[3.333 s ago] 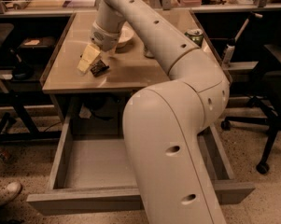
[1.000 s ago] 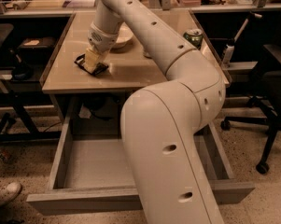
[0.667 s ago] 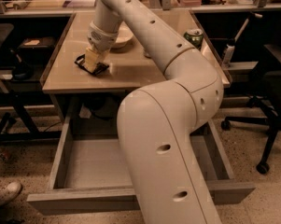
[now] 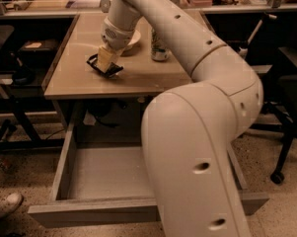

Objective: Place rxbar chocolate into top drawer

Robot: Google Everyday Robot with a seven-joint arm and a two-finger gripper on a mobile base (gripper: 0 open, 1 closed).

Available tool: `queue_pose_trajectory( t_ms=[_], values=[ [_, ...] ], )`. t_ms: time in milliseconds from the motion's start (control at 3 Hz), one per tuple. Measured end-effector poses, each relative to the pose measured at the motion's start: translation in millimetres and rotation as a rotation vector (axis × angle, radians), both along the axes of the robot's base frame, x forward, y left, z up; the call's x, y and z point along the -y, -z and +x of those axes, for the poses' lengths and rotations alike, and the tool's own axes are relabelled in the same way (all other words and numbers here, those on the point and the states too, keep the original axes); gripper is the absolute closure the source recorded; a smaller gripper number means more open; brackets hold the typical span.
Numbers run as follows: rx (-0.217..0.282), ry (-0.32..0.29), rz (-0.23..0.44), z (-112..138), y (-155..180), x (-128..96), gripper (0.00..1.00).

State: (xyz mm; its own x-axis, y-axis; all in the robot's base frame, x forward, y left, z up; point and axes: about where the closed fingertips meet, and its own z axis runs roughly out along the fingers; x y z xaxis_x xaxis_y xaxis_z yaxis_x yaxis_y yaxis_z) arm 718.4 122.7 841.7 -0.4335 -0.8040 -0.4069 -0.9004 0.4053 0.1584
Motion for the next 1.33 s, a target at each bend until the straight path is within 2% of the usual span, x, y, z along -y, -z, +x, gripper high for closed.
queue_pose_trajectory(
  t_ms=[333,667,1000,1333],
  values=[
    [0.025,0.072,0.000,-56.9,-2.6,51.9,1.00],
    [-0.022,0.056,-0.037,-70.8,23.9,54.1,1.00],
    [-0.021,0.056,-0.037,-71.0,23.8,54.2,1.00],
    [-0.042,0.082,-0.046,-91.9,16.2,67.0,1.00]
  ],
)
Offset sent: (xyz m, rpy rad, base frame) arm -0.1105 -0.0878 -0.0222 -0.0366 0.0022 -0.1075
